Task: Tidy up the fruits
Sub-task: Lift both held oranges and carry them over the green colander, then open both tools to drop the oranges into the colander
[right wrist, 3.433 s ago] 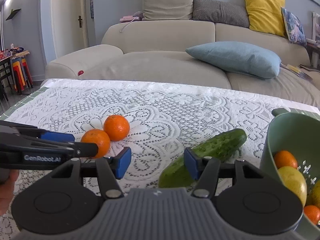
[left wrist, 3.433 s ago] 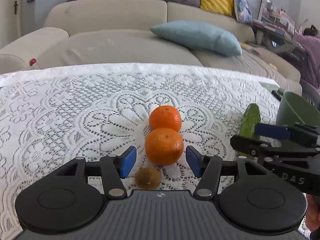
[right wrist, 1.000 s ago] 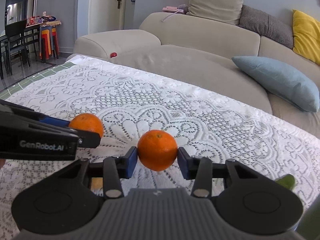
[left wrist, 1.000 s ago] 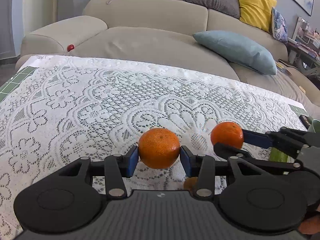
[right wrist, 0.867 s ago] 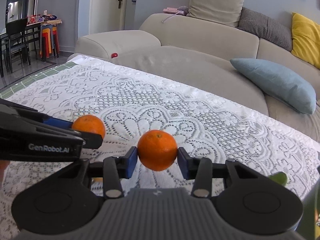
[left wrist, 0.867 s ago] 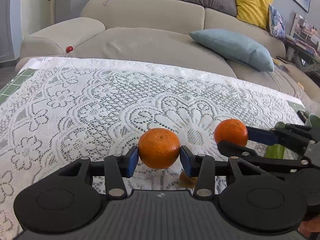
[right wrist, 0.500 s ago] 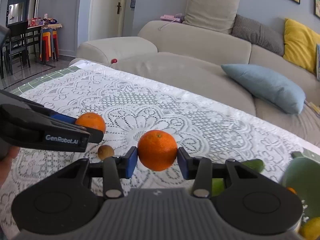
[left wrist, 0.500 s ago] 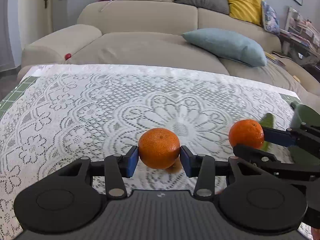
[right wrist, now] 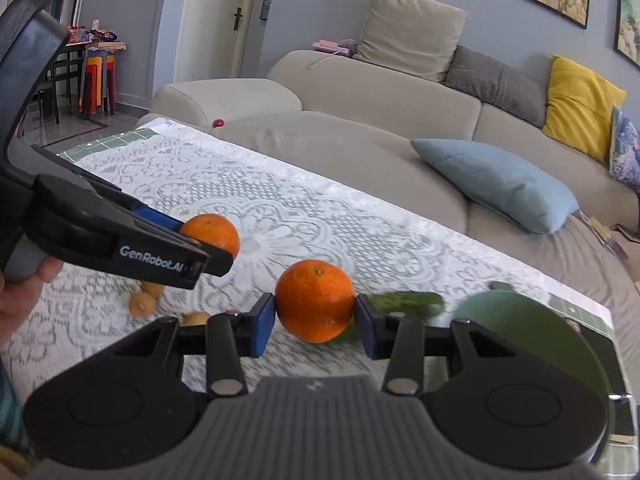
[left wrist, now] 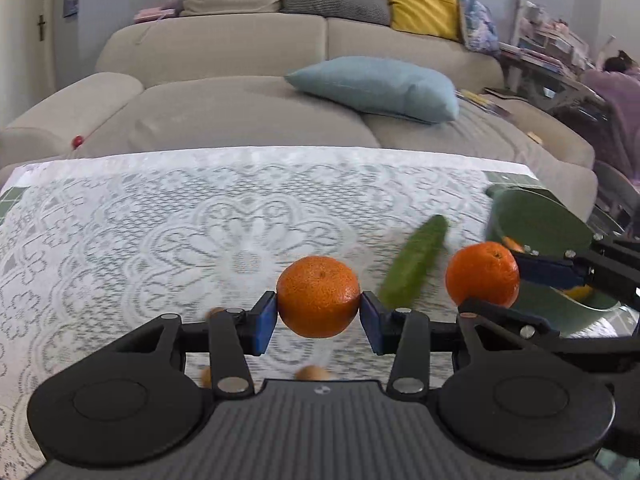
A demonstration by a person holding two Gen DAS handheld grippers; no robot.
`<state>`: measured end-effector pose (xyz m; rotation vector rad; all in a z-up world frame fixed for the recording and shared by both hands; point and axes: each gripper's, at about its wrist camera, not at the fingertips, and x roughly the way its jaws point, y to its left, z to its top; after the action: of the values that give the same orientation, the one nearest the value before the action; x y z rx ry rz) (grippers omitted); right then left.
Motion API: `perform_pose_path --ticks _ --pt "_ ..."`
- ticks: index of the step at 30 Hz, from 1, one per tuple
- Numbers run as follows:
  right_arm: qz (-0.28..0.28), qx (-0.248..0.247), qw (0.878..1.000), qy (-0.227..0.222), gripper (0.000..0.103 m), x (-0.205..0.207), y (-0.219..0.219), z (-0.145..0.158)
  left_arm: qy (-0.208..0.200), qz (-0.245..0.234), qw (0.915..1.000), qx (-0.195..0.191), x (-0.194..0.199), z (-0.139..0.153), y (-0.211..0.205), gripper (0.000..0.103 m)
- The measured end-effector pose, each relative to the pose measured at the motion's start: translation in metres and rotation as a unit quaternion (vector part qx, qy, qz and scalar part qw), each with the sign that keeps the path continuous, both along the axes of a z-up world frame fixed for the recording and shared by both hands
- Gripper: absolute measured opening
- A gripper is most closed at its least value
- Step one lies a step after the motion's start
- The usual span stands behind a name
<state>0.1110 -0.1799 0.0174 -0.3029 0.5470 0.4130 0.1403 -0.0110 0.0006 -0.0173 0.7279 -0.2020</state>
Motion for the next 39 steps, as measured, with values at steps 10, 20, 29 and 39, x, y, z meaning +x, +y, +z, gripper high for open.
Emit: perform_pose_path --ticks 10,20,29,39 --pt "-0.049 -0.002 0.999 -0.004 0.041 -0.004 -0.077 0.029 -0.009 -0.074 0.9972 -0.004 0.002 0.013 -0.067 0.051" --pt "-0.078 -0.040 0.996 0.002 0.041 0.008 -0.126 0.037 -0.007 -0.130 0.9915 -0.006 0.013 0.019 -0.126 0.051" --pt "-0.102 -0.049 0.993 0.022 0.041 0.024 -0.151 0.027 0.012 -0.160 0.9870 -0.004 0.028 0.013 -0.157 0.051" --pt "-0.111 -0.055 0.991 0.056 0.041 0.038 -0.161 0.008 0.031 -0.180 0.9832 0.010 0.040 -0.003 -0.177 0.051"
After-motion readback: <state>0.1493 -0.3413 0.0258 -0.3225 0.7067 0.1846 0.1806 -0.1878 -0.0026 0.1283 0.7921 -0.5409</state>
